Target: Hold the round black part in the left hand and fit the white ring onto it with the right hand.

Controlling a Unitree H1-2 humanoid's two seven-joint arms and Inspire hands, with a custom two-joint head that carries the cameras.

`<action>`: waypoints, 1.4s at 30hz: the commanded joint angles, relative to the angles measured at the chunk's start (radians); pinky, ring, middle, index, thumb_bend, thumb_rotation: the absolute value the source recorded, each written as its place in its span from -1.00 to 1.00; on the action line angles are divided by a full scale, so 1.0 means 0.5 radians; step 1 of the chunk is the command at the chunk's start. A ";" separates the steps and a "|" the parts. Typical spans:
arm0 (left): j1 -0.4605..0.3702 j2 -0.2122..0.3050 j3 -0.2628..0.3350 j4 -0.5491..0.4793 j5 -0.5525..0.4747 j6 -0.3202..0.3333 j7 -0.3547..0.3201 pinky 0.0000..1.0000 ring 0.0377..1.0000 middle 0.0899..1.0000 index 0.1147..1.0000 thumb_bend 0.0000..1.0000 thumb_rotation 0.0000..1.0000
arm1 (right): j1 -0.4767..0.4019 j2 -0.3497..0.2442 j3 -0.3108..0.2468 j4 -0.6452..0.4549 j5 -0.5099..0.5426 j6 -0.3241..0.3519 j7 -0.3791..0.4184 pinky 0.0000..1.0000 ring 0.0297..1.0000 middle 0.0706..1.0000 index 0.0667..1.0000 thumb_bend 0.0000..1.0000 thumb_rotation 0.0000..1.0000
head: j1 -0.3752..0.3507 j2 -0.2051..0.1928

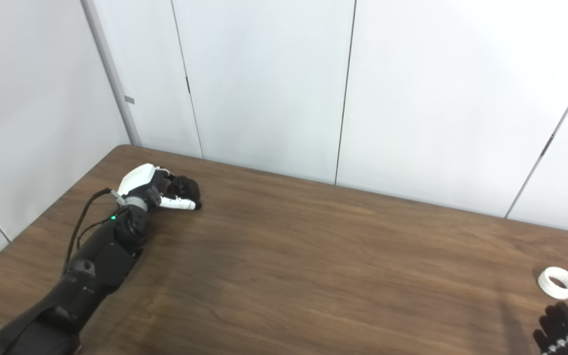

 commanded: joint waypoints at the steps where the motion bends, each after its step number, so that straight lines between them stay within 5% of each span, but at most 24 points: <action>1: -0.094 0.062 0.005 -0.023 0.004 -0.032 0.050 1.00 1.00 0.92 0.43 0.92 -0.23 | 0.111 0.064 0.042 0.125 0.007 -0.024 0.007 1.00 1.00 1.00 1.00 0.31 1.00 | 0.002 0.005; 17: -0.095 0.073 -0.003 -0.025 0.009 -0.051 0.056 1.00 1.00 0.88 0.43 0.81 -0.60 | 0.115 0.064 0.043 0.121 -0.008 -0.019 0.002 1.00 1.00 1.00 1.00 0.34 1.00 | -0.001 0.008; 42: -0.118 0.067 -0.006 0.026 -0.032 -0.115 0.075 1.00 1.00 0.84 0.28 0.74 -0.73 | 0.130 0.070 0.045 0.077 -0.014 0.015 -0.005 1.00 1.00 1.00 1.00 0.32 1.00 | -0.006 0.013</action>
